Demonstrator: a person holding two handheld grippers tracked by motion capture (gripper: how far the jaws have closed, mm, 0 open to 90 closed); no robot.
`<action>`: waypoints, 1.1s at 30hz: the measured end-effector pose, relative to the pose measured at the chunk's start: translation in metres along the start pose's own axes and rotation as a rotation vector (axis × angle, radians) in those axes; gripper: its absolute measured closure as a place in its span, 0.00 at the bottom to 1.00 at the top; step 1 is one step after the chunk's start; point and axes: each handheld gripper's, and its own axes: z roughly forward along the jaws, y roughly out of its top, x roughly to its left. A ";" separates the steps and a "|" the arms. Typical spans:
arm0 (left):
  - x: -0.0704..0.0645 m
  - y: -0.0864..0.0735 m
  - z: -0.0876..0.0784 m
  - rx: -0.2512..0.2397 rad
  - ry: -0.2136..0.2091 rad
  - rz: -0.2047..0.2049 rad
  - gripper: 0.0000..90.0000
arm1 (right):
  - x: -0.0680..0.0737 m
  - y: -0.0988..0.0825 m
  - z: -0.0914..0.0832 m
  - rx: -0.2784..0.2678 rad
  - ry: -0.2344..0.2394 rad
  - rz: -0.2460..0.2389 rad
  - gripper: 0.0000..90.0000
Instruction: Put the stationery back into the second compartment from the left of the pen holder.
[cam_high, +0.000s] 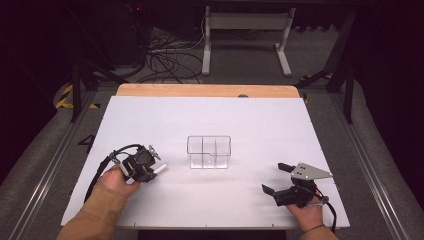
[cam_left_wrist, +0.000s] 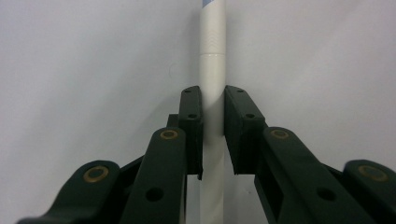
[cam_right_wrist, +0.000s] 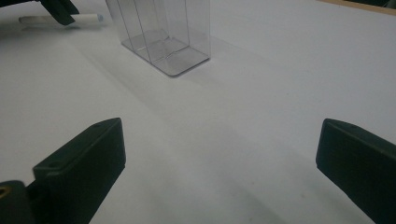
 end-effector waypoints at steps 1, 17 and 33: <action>0.000 0.001 -0.003 -0.013 0.003 0.003 0.87 | 0.000 0.000 0.000 0.000 0.000 0.000 0.02; -0.001 0.003 -0.031 -0.137 0.011 0.005 0.87 | 0.000 0.000 0.000 0.002 0.000 -0.003 0.02; 0.003 -0.001 -0.058 -0.398 -0.011 -0.043 0.87 | 0.000 0.000 0.000 0.003 0.001 -0.004 0.02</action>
